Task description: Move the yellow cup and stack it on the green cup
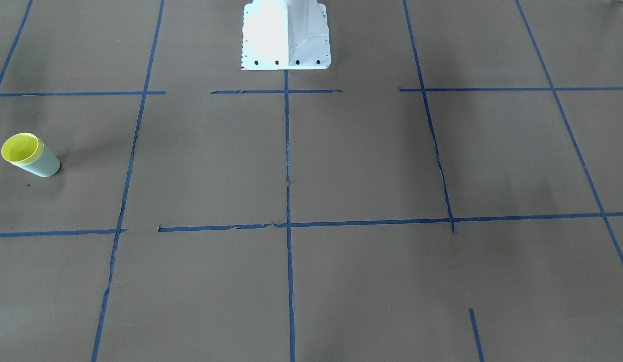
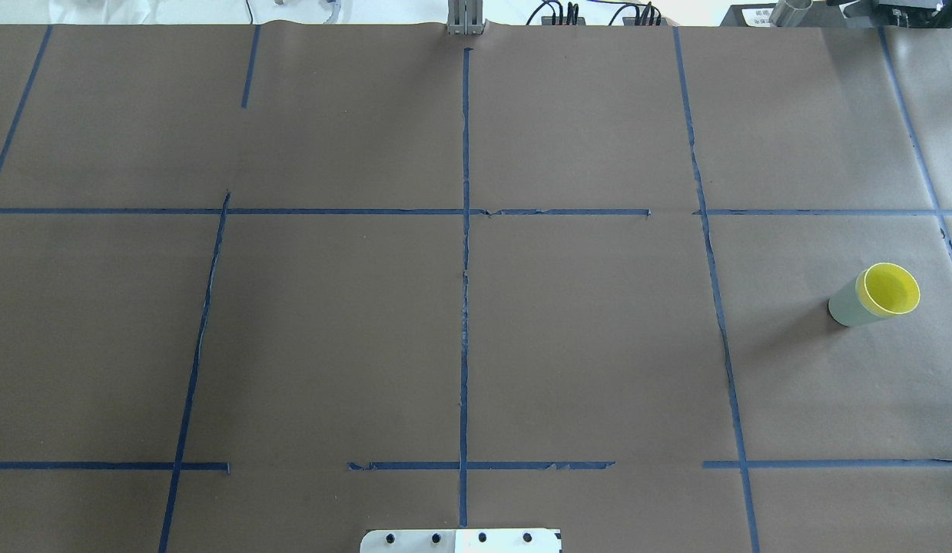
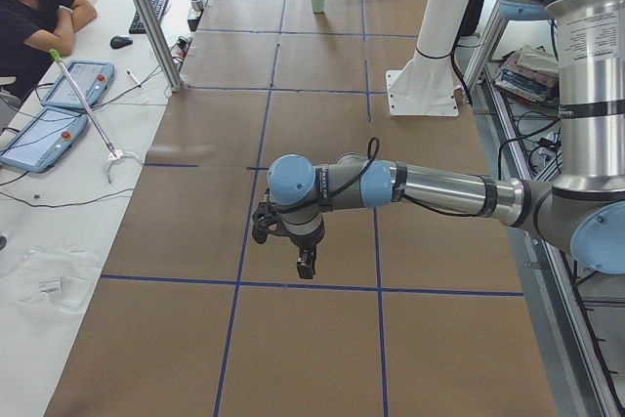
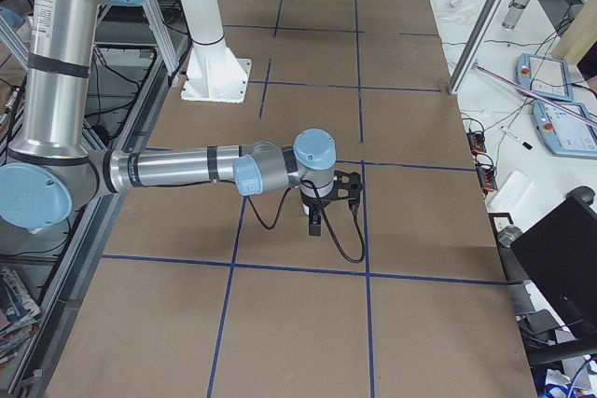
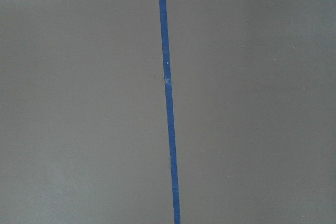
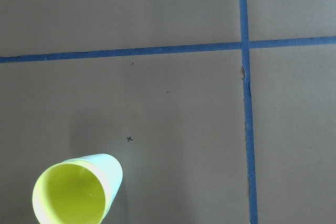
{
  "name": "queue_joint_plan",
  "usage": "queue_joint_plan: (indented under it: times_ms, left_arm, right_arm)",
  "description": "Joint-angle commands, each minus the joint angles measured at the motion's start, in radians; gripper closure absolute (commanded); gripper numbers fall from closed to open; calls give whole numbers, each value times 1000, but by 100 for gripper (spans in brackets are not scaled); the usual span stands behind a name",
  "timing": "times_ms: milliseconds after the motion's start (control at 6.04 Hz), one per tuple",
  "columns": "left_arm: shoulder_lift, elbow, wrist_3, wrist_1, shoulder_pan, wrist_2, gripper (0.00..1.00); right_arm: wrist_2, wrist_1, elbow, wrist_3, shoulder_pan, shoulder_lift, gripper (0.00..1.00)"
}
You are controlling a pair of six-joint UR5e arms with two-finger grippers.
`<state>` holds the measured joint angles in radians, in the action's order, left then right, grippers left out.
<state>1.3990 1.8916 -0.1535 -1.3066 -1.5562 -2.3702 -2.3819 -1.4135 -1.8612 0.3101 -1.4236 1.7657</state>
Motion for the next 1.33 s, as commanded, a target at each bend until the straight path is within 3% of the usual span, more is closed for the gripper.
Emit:
queue_joint_plan:
  times_ms: [0, 166, 1160]
  left_arm:
    - [6, 21, 0, -5, 2, 6, 0]
    - [12, 11, -1, -31, 2, 6, 0]
    - [-3, -41, 2, -43, 4, 11, 0]
  right_arm:
    - [-3, -101, -7, -133, -12, -3, 0]
    - [-2, -167, -21, -172, -18, -17, 0]
    - [38, -173, -21, -275, -80, 32, 0]
